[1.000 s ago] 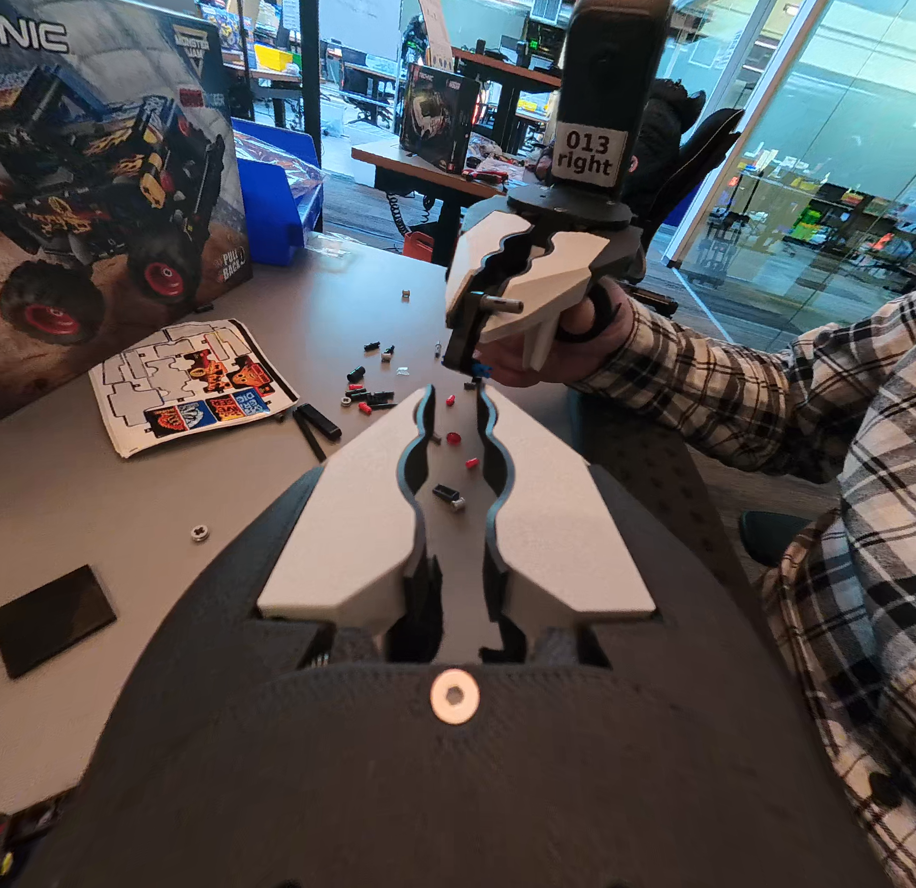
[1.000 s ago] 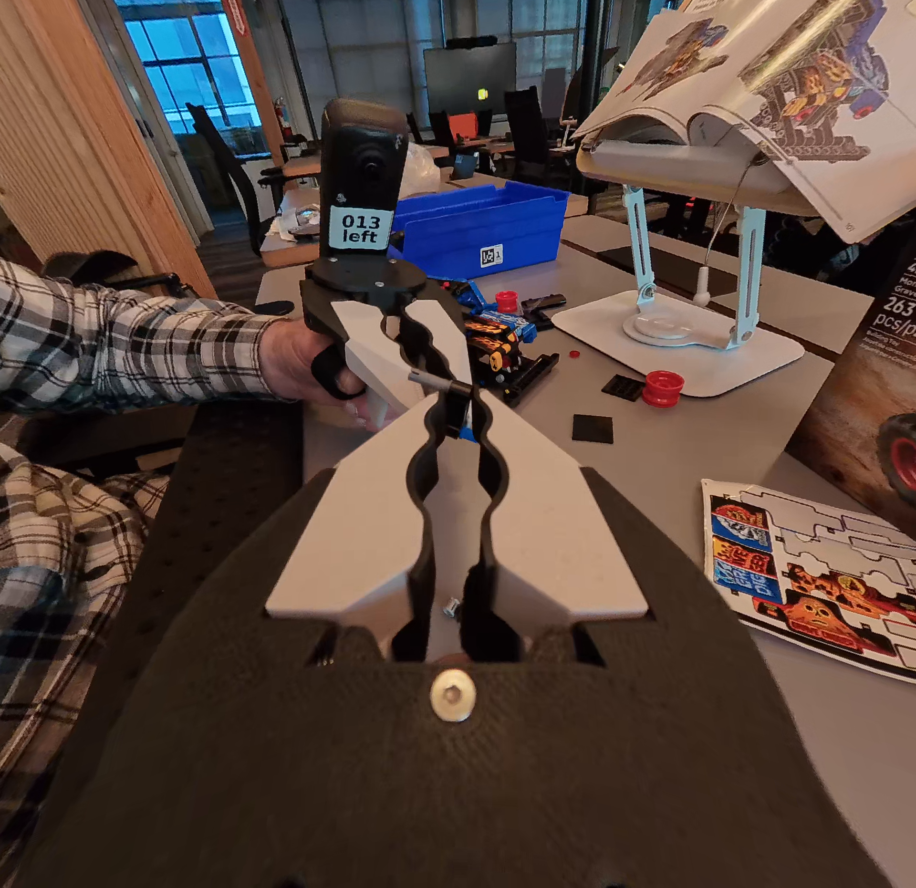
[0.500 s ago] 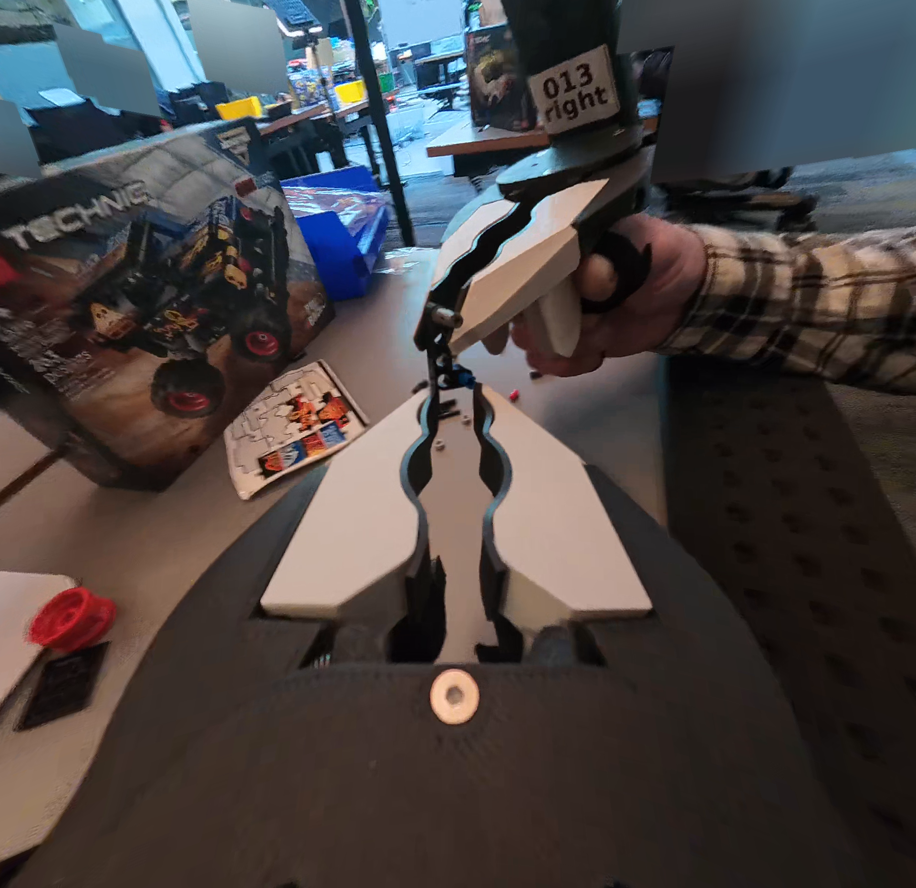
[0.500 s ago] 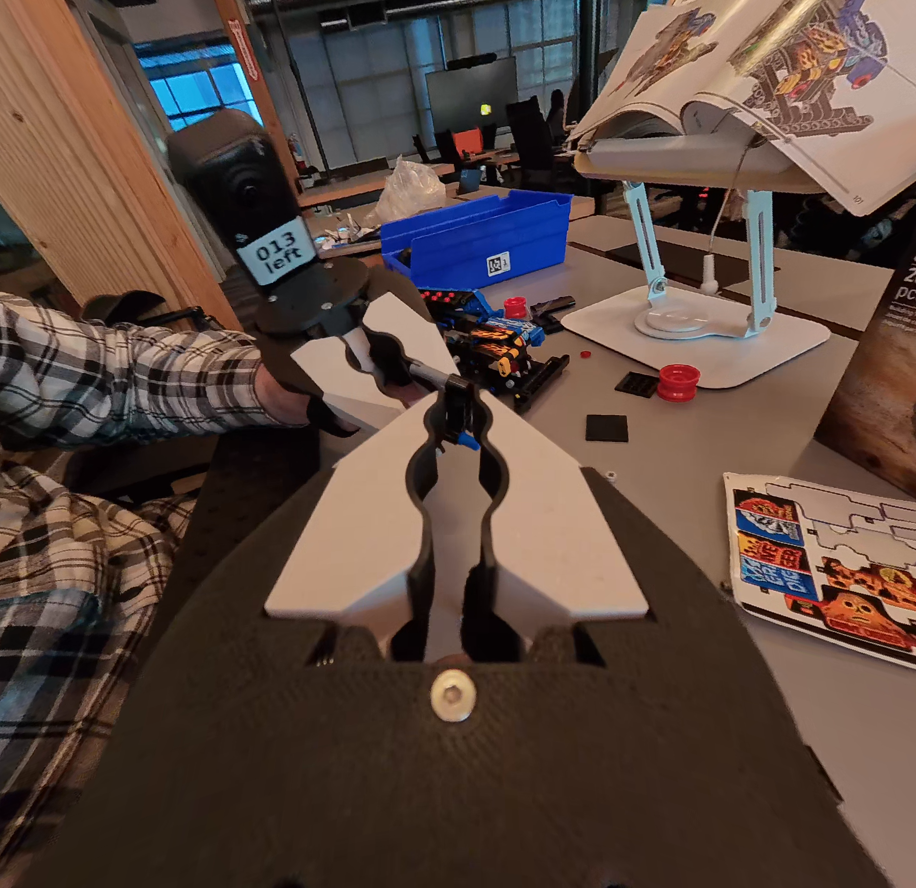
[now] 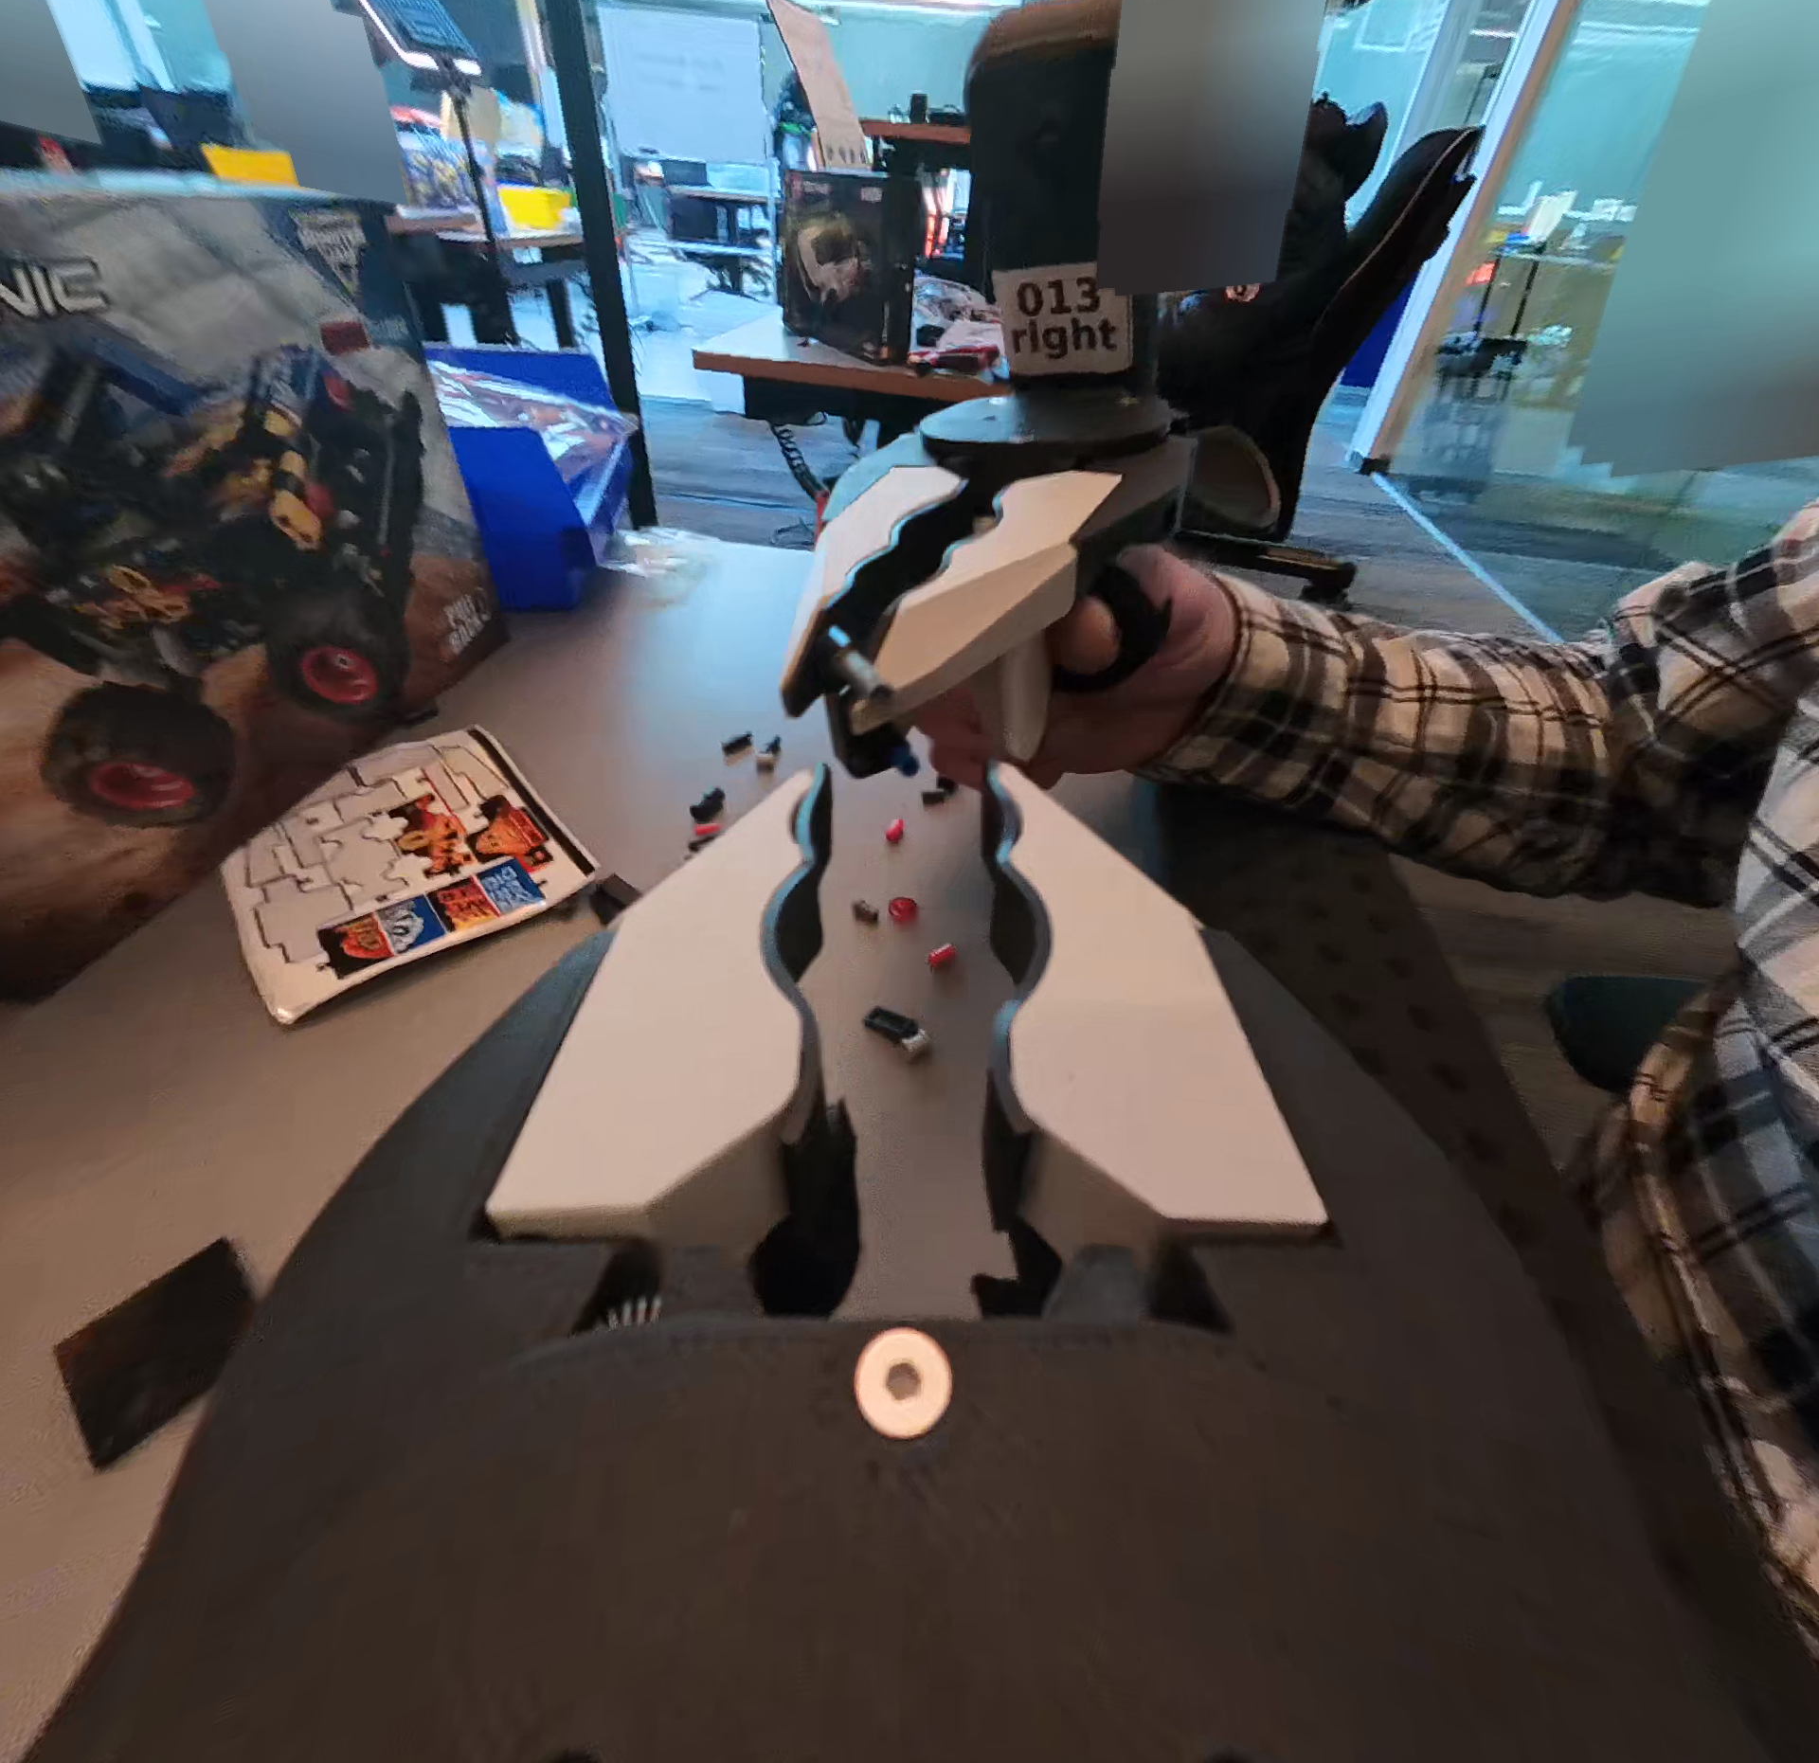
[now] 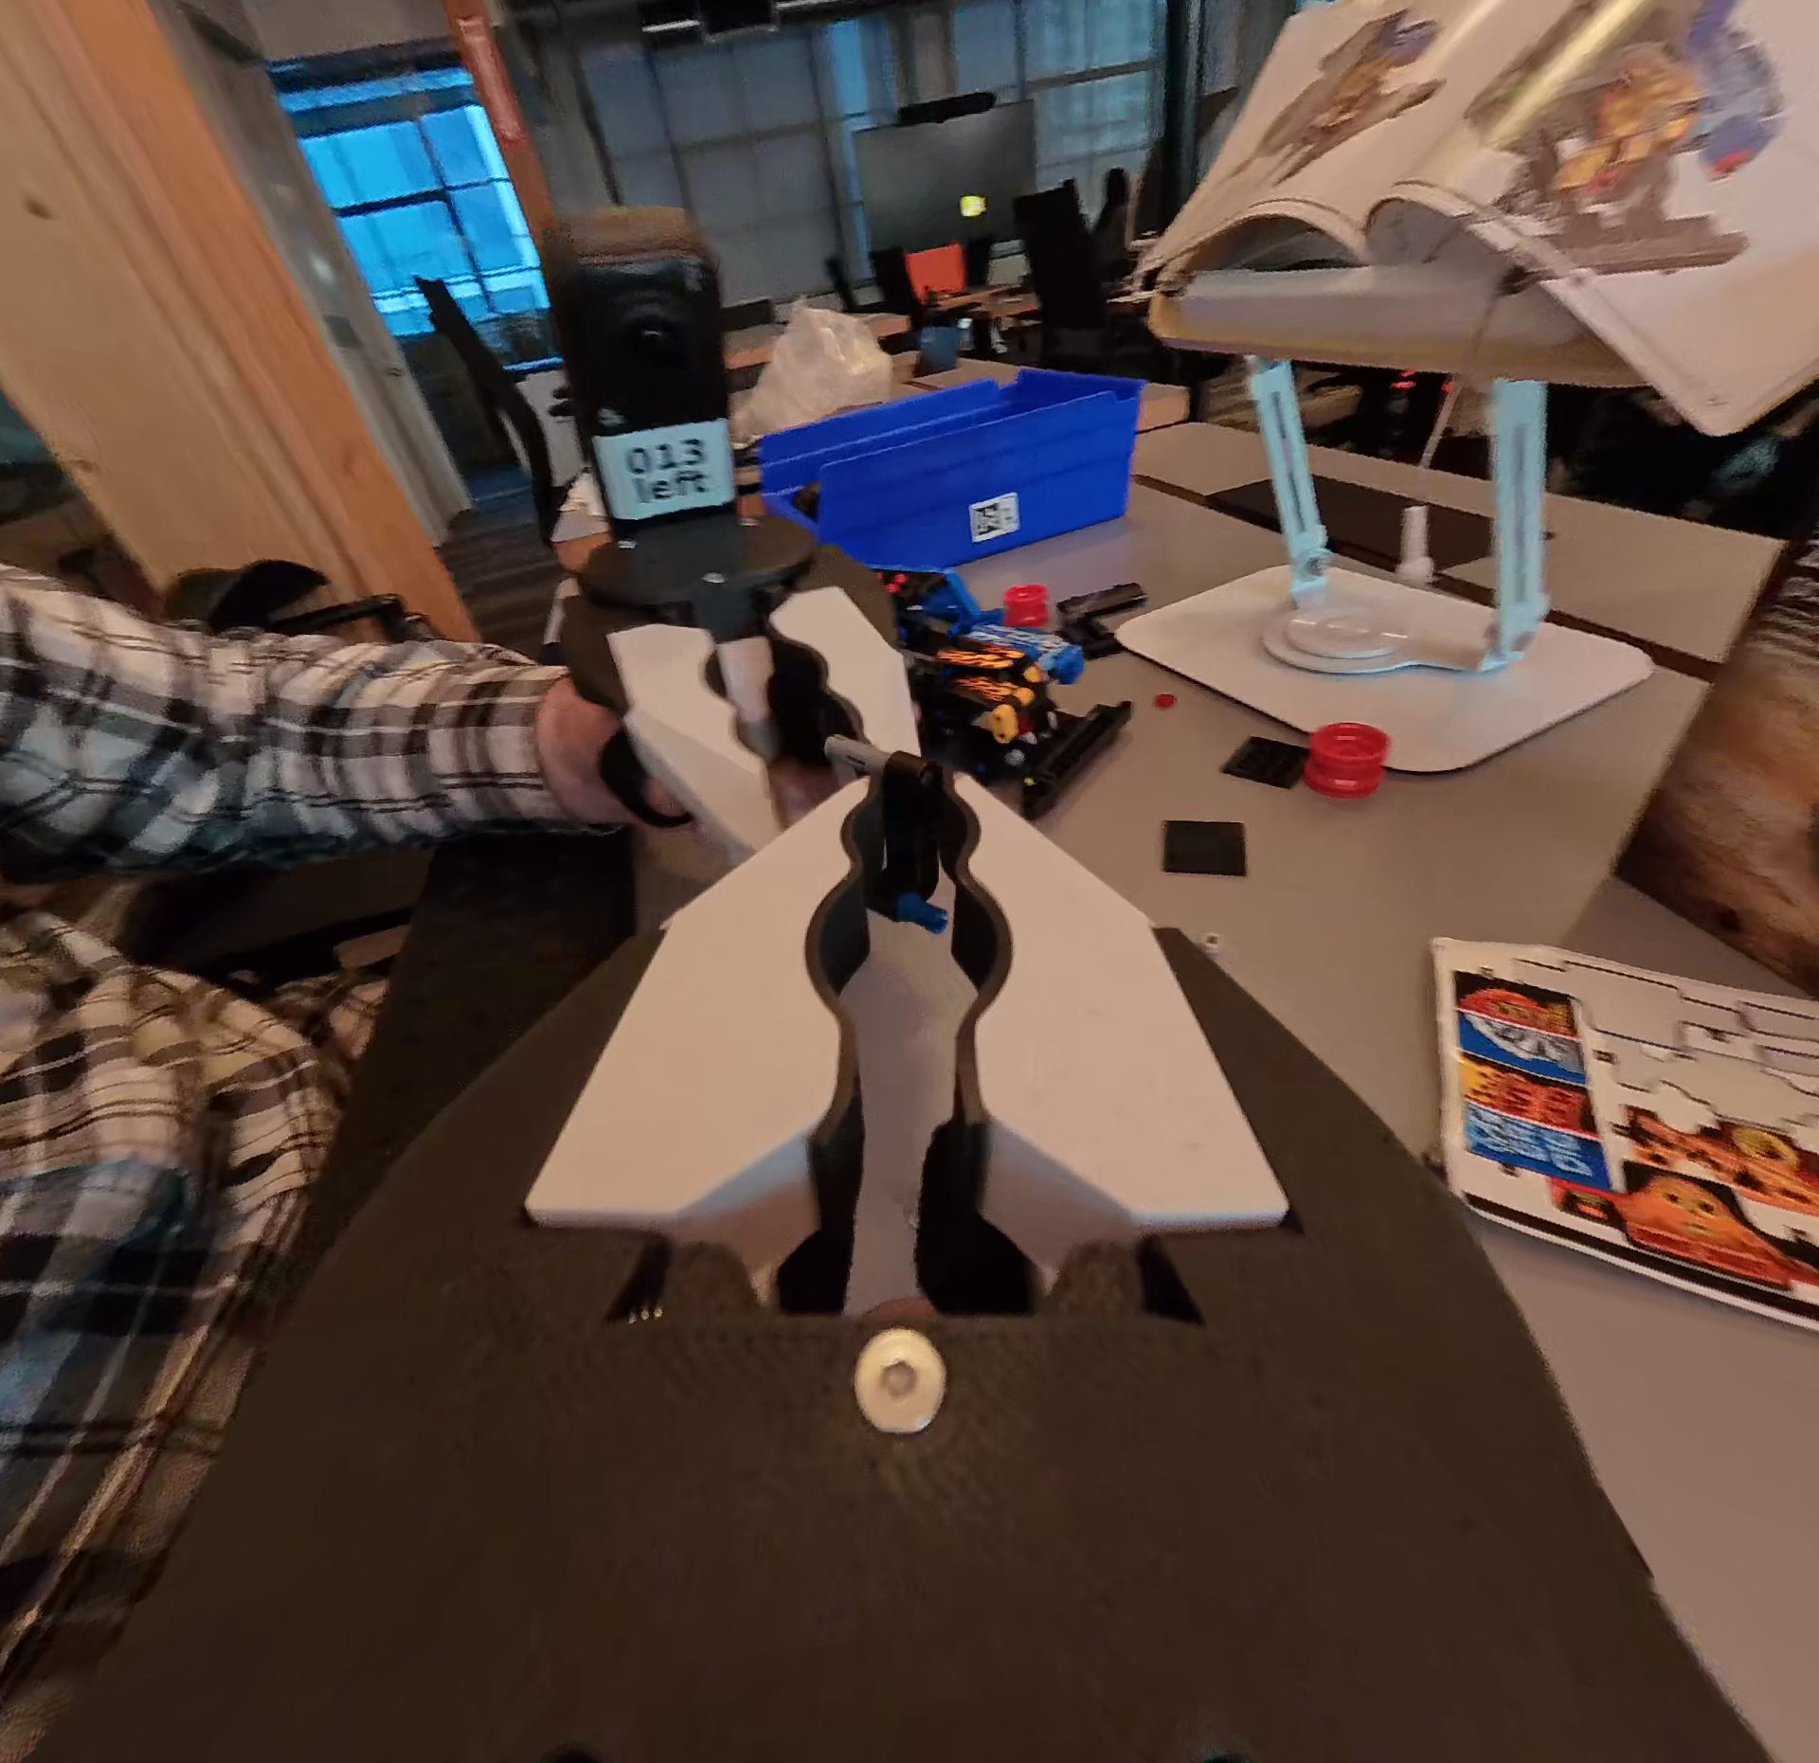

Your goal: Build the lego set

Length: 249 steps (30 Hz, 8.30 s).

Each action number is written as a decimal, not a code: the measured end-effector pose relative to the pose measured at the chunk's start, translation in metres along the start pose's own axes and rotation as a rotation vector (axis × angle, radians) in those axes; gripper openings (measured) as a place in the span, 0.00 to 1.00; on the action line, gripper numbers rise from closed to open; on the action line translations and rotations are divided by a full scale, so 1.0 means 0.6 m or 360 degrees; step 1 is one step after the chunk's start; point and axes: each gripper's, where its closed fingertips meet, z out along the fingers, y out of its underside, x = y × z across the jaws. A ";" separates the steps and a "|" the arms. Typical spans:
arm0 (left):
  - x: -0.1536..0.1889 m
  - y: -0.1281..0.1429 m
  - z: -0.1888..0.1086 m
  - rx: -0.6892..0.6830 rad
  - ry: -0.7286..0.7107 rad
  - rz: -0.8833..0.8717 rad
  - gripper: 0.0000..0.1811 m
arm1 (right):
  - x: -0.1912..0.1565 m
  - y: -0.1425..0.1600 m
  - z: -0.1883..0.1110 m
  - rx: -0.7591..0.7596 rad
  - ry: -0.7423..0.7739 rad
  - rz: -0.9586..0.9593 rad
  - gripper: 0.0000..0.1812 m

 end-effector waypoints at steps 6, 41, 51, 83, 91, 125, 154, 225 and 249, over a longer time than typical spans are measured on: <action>-0.012 -0.017 -0.003 0.0030 -0.0152 0.0108 0.06 | 0.012 0.016 0.007 -0.0147 0.0234 -0.0333 0.05; -0.006 -0.032 -0.037 0.0032 0.0064 0.0150 0.09 | -0.034 0.005 0.011 -0.0063 -0.0025 -0.0260 0.03; -0.035 -0.021 -0.009 -0.0114 -0.0298 0.0240 0.14 | 0.026 0.008 0.006 -0.0234 0.0581 -0.0753 0.03; -0.047 -0.032 -0.008 -0.0031 -0.0325 -0.0003 0.11 | 0.031 0.006 0.017 -0.0410 0.0950 -0.1263 0.03; -0.041 -0.024 -0.006 -0.0058 -0.0207 -0.0051 0.04 | 0.026 0.019 0.025 -0.0329 0.0709 -0.0932 0.03; -0.057 -0.013 -0.008 -0.0053 -0.0081 -0.0361 0.07 | 0.022 0.026 0.016 -0.0011 -0.0117 0.0480 0.04; -0.035 -0.009 0.007 -0.0246 -0.0451 0.0589 0.15 | 0.039 0.002 -0.002 0.0151 -0.0091 0.0563 0.04; 0.015 -0.038 -0.003 -0.0006 -0.0239 0.0803 0.02 | -0.042 -0.038 -0.019 0.0277 -0.0612 0.0603 0.05; -0.010 -0.045 -0.008 -0.0009 -0.0396 0.0792 0.08 | -0.011 -0.044 -0.024 0.0331 -0.0379 0.0501 0.05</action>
